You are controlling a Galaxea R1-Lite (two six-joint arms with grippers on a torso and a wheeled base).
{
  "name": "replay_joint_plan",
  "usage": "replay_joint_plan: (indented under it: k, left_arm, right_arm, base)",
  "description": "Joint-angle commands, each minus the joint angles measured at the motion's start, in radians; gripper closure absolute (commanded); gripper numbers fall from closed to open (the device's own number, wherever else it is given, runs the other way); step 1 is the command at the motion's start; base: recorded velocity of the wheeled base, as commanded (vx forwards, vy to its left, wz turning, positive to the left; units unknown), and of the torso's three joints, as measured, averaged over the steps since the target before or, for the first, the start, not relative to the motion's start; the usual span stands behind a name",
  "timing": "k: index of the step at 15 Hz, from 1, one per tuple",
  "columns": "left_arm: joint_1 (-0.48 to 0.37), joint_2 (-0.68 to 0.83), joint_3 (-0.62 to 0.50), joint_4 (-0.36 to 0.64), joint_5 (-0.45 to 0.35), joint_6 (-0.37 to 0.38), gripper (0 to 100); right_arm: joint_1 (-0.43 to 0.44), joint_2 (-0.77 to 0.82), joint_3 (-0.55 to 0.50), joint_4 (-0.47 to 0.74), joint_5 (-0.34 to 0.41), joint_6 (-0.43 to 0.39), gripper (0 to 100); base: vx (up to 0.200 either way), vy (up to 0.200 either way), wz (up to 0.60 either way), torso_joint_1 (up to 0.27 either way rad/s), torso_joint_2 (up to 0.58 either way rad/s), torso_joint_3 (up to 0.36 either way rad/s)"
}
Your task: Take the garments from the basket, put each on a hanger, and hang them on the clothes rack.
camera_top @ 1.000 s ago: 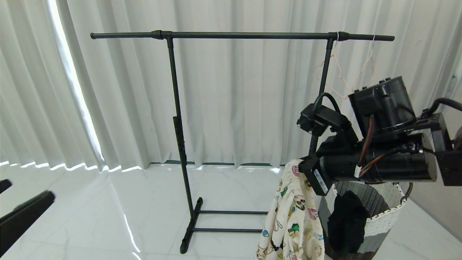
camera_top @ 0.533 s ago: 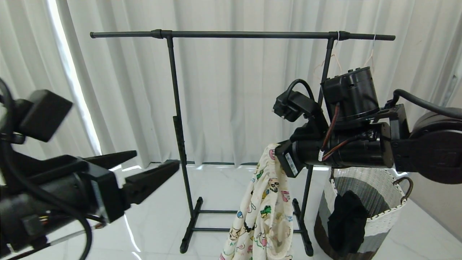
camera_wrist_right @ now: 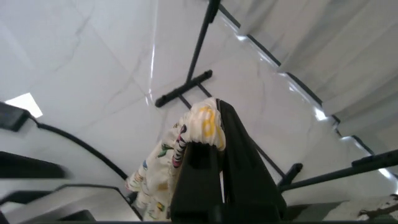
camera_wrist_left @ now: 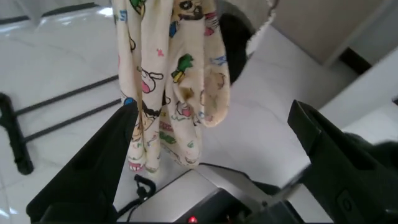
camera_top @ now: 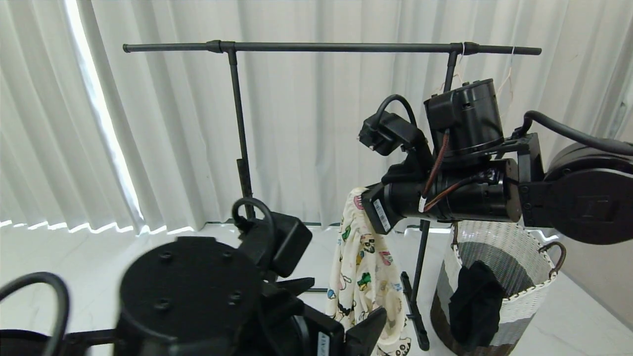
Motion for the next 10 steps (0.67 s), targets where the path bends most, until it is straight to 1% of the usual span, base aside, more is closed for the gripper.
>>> replay_joint_plan:
  k: [1,2,3,4,7,8,10]
  left_arm:
    - [0.025,0.223,-0.031,-0.046,0.067,-0.04,0]
    - [0.047,0.258,-0.031,-0.046,0.079,-0.058,0]
    - [0.06,0.275,-0.034,-0.049,0.087,-0.074,0]
    - [0.096,0.3,-0.037,-0.05,0.088,-0.101,0]
    - [0.16,0.378,-0.094,-0.052,0.104,-0.147,0]
    - [0.165,0.389,-0.091,-0.05,0.105,-0.155,0]
    - [0.159,0.375,-0.033,-0.05,0.119,-0.149,0]
  right_arm:
    - [0.047,-0.005,-0.033,0.003,-0.03,0.032,100]
    - [0.057,-0.004,-0.039,0.003,-0.048,0.037,100]
    - [0.06,-0.004,-0.039,0.003,-0.05,0.037,100]
    - [0.06,-0.007,-0.041,0.003,-0.05,0.037,100]
    - [0.058,-0.011,-0.047,0.009,-0.051,0.037,100]
    - [0.055,-0.011,-0.047,0.016,-0.056,0.037,100]
    - [0.021,-0.018,-0.036,0.02,-0.059,0.037,100]
  base:
    - [0.0,0.0,0.0,0.0,0.0,0.0]
    - [0.0,0.0,0.0,0.0,0.0,0.0]
    - [0.0,0.0,0.0,0.0,0.0,0.0]
    - [0.0,0.0,0.0,0.0,0.0,0.0]
    - [0.0,0.0,0.0,0.0,0.0,0.0]
    - [0.0,0.0,0.0,0.0,0.0,0.0]
    - [0.0,0.0,0.0,0.0,0.0,0.0]
